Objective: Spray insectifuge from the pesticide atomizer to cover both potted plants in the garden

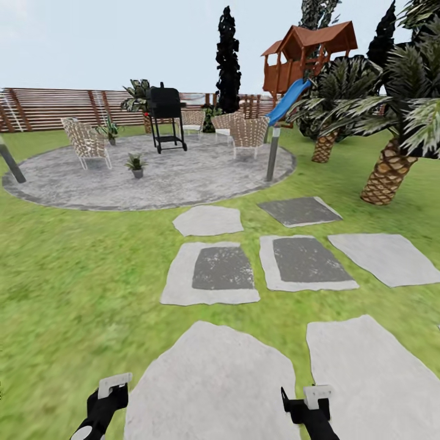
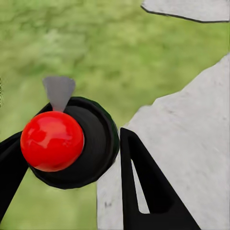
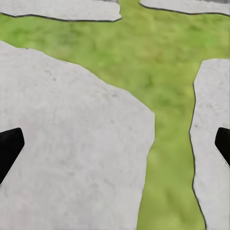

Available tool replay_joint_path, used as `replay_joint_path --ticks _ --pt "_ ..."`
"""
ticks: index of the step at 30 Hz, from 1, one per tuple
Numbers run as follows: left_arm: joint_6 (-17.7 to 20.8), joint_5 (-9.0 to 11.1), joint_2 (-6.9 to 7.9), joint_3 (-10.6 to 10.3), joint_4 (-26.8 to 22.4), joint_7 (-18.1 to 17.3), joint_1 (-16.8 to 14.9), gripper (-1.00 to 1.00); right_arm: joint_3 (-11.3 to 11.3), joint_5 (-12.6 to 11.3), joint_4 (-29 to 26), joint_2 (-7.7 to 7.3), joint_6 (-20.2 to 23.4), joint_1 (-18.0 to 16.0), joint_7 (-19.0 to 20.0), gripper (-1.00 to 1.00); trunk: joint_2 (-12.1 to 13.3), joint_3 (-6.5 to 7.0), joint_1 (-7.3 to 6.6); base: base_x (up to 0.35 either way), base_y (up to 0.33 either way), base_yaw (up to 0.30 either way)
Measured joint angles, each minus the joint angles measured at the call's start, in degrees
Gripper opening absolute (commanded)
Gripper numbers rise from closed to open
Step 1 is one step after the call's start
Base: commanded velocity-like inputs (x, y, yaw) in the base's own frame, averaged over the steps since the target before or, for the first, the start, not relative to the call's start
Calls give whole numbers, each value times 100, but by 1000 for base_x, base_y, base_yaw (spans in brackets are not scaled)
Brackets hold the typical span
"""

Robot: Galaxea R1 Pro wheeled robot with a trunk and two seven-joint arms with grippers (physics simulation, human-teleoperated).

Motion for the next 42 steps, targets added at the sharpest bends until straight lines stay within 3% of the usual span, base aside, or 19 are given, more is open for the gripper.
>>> replay_joint_path --ticks 21,33,42 --pt "-9 4 -1 0 1 0 -3 -100 0 5 7 0 3 8 0 100 0 0 0 314 -128 38" --pt "-17 0 -1 0 1 0 -3 -100 -14 -6 282 -3 -22 3 0 100 0 0 0 325 -111 0" --pt "-18 0 -1 1 1 0 -3 -100 -1 -8 816 0 -667 2 0 100 0 0 0 325 -110 0"
